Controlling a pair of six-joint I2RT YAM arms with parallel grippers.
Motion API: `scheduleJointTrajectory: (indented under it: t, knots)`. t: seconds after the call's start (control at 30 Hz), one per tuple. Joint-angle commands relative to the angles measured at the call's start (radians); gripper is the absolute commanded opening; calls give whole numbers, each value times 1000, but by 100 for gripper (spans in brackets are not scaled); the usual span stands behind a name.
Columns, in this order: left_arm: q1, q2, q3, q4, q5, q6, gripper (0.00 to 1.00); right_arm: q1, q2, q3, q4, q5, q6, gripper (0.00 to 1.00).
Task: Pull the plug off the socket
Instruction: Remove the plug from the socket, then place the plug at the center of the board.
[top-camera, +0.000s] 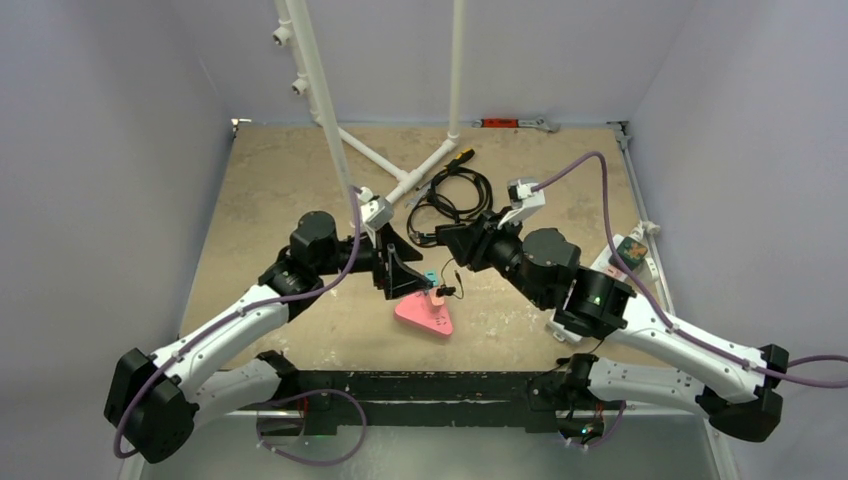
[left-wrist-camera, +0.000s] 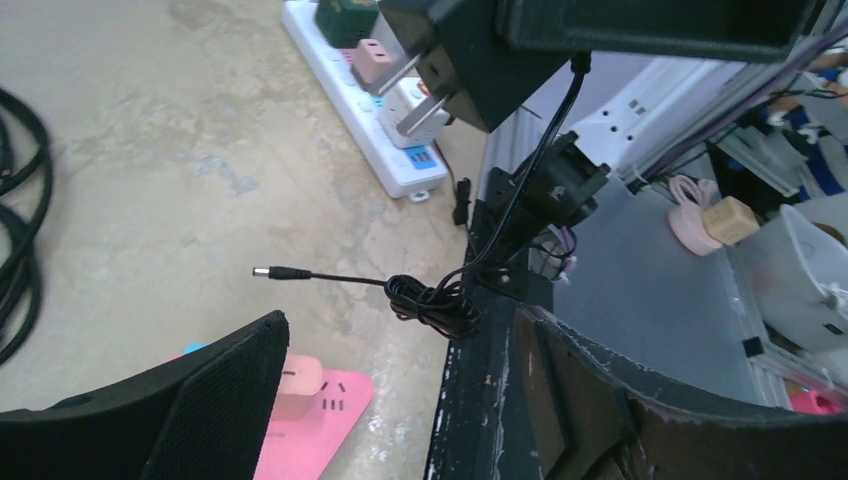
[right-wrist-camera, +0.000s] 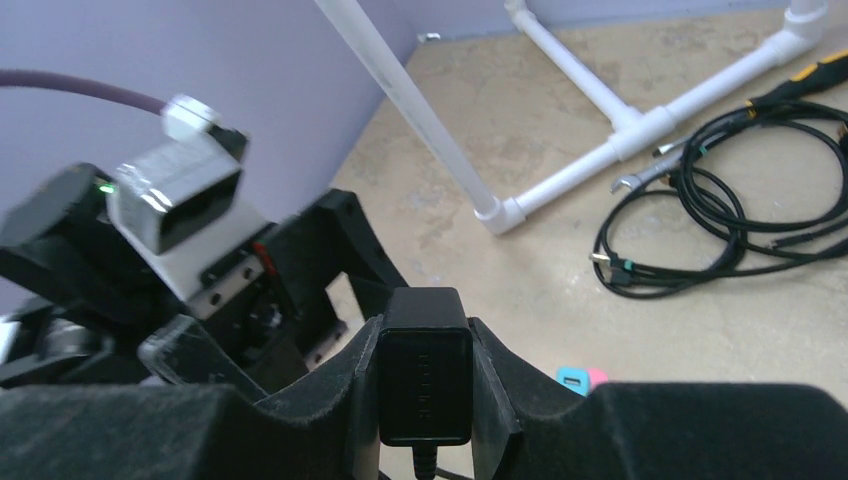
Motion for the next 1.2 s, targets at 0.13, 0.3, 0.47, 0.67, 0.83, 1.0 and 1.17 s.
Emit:
scheduleJointTrajectory:
  t: [0.13, 0.3, 0.47, 0.67, 0.83, 1.0, 1.17]
  knots:
    - [-54, 84, -7, 176, 173, -49, 83, -5, -37, 16, 169, -11, 19, 0]
    - [-90, 65, -7, 132, 97, -11, 83, -5, -37, 2, 180, -15, 38, 0]
    - [-90, 34, -15, 156, 10, -18, 83, -5, -33, -6, 185, -27, 43, 0]
    - [-90, 26, -17, 268, -32, -62, 83, -6, -9, -24, 182, -45, 56, 0]
    - [-90, 83, -9, 315, 29, -110, 72, -6, -3, -46, 196, -50, 69, 0]
    - [-89, 103, 0, 317, 76, -116, 51, -5, 17, -50, 202, -46, 70, 0]
    - [-97, 126, 1, 310, 108, -116, 18, -5, 16, -67, 210, -37, 79, 0]
